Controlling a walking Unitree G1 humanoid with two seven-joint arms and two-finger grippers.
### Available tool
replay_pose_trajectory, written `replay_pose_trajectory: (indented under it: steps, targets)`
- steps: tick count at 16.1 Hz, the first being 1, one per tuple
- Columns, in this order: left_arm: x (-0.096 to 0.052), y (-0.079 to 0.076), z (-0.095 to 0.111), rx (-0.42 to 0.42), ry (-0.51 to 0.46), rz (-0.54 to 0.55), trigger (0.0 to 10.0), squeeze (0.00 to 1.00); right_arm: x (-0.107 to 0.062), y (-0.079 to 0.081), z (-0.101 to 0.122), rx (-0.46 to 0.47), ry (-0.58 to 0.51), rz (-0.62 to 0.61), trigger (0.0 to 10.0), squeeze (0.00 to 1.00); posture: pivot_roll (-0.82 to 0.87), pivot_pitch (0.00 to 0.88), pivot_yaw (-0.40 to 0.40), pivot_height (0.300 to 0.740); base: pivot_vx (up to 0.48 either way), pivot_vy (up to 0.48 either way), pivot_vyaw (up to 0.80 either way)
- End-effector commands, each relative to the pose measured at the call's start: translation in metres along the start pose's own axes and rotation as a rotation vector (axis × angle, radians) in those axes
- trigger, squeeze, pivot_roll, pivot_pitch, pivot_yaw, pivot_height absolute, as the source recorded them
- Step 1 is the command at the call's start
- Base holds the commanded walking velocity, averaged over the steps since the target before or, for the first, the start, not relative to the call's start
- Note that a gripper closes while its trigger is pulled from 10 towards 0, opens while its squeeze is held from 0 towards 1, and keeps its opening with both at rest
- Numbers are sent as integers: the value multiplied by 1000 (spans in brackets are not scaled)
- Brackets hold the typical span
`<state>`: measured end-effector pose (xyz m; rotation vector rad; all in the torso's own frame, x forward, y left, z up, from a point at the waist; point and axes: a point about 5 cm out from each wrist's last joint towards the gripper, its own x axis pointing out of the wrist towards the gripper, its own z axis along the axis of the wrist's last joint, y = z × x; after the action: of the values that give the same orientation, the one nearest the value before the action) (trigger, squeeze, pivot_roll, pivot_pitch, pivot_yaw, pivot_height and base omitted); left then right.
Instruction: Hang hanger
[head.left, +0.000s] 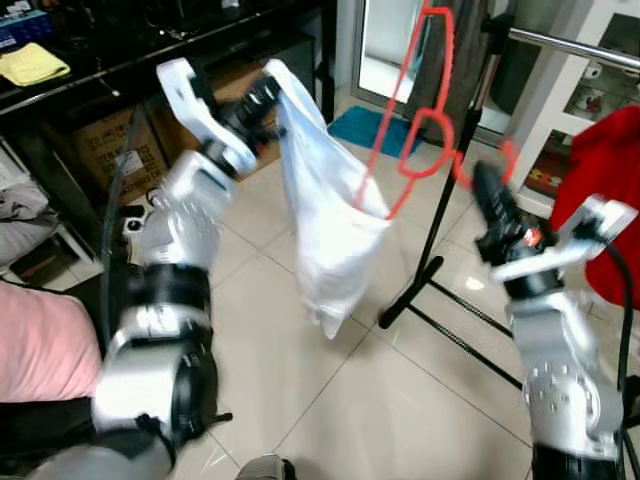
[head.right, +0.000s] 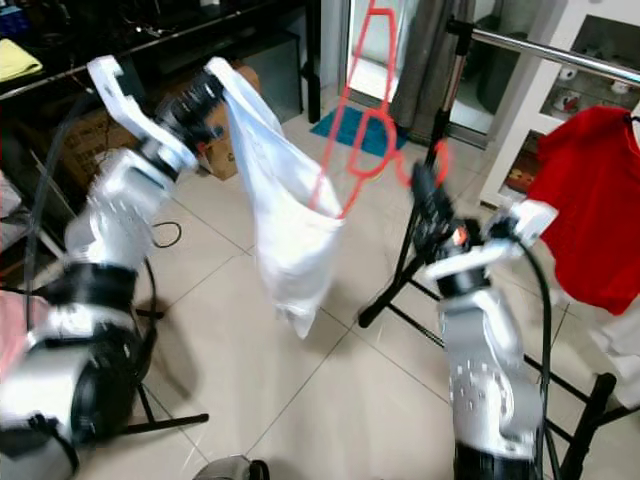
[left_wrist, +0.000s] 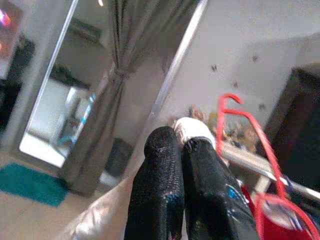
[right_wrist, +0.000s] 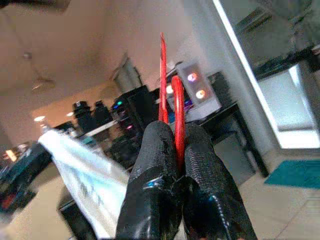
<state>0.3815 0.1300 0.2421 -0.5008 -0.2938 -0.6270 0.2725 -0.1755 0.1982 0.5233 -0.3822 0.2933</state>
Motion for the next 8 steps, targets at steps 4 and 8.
replay_pose_trajectory:
  steps: [4, 8]
  targets:
    - [-16, -9, -43, 175, 232, 11, 0, 0, 19, -16, 17, 45, -136, -181, 0, 0, 53, 0, 59, 740, 0, 0, 0]
    - [-11, -4, -38, 20, 113, 180, 0, 0, 30, 3, 14, 28, -111, -70, 0, 0, 56, 0, 49, 740, 0, 0, 0]
